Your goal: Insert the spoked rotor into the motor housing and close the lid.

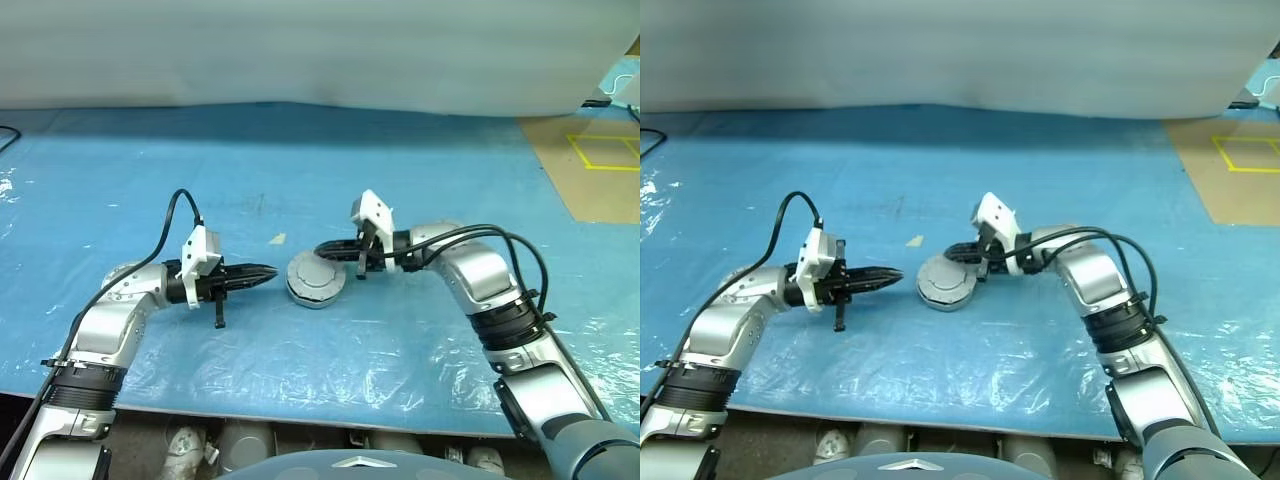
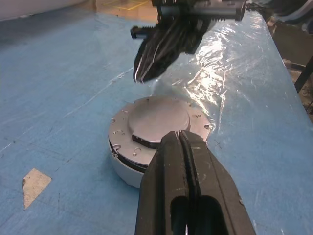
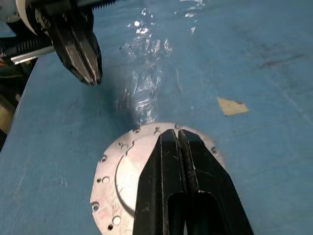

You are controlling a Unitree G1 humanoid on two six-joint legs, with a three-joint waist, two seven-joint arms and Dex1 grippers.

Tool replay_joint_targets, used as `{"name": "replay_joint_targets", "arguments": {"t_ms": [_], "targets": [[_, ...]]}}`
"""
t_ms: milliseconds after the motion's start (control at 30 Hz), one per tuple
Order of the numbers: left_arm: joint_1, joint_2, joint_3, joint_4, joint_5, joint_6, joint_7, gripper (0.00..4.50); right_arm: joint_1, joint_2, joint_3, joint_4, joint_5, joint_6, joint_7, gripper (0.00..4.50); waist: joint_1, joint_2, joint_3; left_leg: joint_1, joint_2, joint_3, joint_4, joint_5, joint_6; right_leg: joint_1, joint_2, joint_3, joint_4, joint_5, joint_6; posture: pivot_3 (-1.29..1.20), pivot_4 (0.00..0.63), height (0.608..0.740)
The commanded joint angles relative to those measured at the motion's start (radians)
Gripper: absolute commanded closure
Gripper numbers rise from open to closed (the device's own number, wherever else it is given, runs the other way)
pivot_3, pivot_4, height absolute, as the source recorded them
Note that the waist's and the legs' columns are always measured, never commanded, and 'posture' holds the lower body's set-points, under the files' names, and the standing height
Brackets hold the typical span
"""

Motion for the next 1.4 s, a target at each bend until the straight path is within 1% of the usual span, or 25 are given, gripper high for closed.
{"name": "replay_joint_targets", "arguments": {"t_ms": [33,100,133,200,300,367,600,700,833,1167,1400], "targets": [[0.005,0.012,0.020,-0.024,-0.025,-0.004,-0.011,4.50,0.034,-0.041,-0.006,-0.077,0.016,-0.019,0.020,3.87,0.000,0.000,0.000,0.000,0.000,0.000,0.000,0.000,0.000,0.000,0.000,0.000,0.000,0.000,0.000,0.00,0.150,0.740],[0.008,0.015,0.018,-0.019,-0.022,-0.008,-0.016,4.50,0.053,-0.057,0.005,-0.083,0.015,-0.029,0.032,3.27,0.000,0.000,0.000,0.000,0.000,0.000,0.000,0.000,0.000,0.000,0.000,0.000,0.000,0.000,0.000,0.00,0.150,0.740],[0.009,0.015,0.017,-0.016,-0.020,-0.011,-0.016,4.50,0.058,-0.061,0.014,-0.084,0.009,-0.036,0.035,2.85,0.000,0.000,0.000,0.000,0.000,0.000,0.000,0.000,0.000,0.000,0.000,0.000,0.000,0.000,0.000,0.00,0.150,0.740],[0.007,0.013,0.016,-0.011,-0.016,-0.014,-0.015,4.50,0.067,-0.070,0.041,-0.094,-0.004,-0.058,0.051,2.17,-0.002,0.000,0.000,0.000,0.000,0.000,0.000,0.000,0.000,0.000,0.000,0.000,0.000,0.000,0.000,0.00,0.150,0.740],[0.007,0.011,0.014,-0.013,-0.018,-0.010,-0.014,4.50,0.058,-0.059,0.068,-0.077,-0.023,-0.079,0.043,1.08,-0.002,0.000,0.000,0.001,0.000,0.000,0.000,0.000,0.000,0.000,0.000,0.000,0.000,0.000,0.000,0.00,0.150,0.740],[0.011,0.012,0.013,-0.016,-0.017,-0.011,-0.015,4.50,0.036,-0.041,0.079,-0.040,-0.045,-0.090,0.018,0.42,-0.002,0.000,0.000,0.001,0.000,0.000,0.000,0.000,0.000,0.000,0.000,0.000,0.000,0.000,0.000,0.00,0.150,0.740],[0.030,0.013,0.022,-0.036,-0.033,-0.002,-0.012,4.50,0.010,0.001,0.109,0.075,-0.113,-0.157,-0.017,0.42,-0.002,0.000,0.000,0.000,0.000,0.000,0.000,0.000,0.000,0.000,0.000,0.001,0.000,0.000,0.000,0.00,0.150,0.740],[0.035,0.012,0.021,-0.037,-0.029,-0.009,-0.006,4.50,0.017,0.008,0.130,0.107,-0.137,-0.187,-0.011,0.42,-0.002,0.000,0.000,0.000,0.000,0.000,0.000,0.000,0.000,0.000,0.000,0.000,0.000,0.000,0.000,0.00,0.150,0.740],[0.044,0.017,0.020,-0.031,-0.022,-0.021,-0.005,4.50,0.029,0.009,0.140,0.104,-0.137,-0.190,0.009,0.42,-0.002,0.000,0.000,0.000,0.000,0.000,0.000,0.000,0.000,0.000,0.000,0.001,0.000,0.000,0.000,0.00,0.150,0.740],[0.046,0.025,0.025,-0.014,-0.019,-0.029,-0.002,4.50,0.016,0.026,0.116,0.054,-0.095,-0.148,0.038,0.42,-0.002,0.000,0.000,0.000,0.000,0.000,0.000,0.000,0.000,0.000,0.000,0.001,0.000,0.000,0.000,0.00,0.150,0.740],[0.041,0.021,0.020,-0.003,-0.014,-0.040,-0.002,4.50,0.043,0.023,0.174,0.133,-0.171,-0.201,0.025,0.42,-0.002,0.000,0.000,0.001,0.000,0.000,0.000,0.000,0.000,0.000,0.000,0.001,0.000,0.000,0.000,0.00,0.150,0.740]]}}
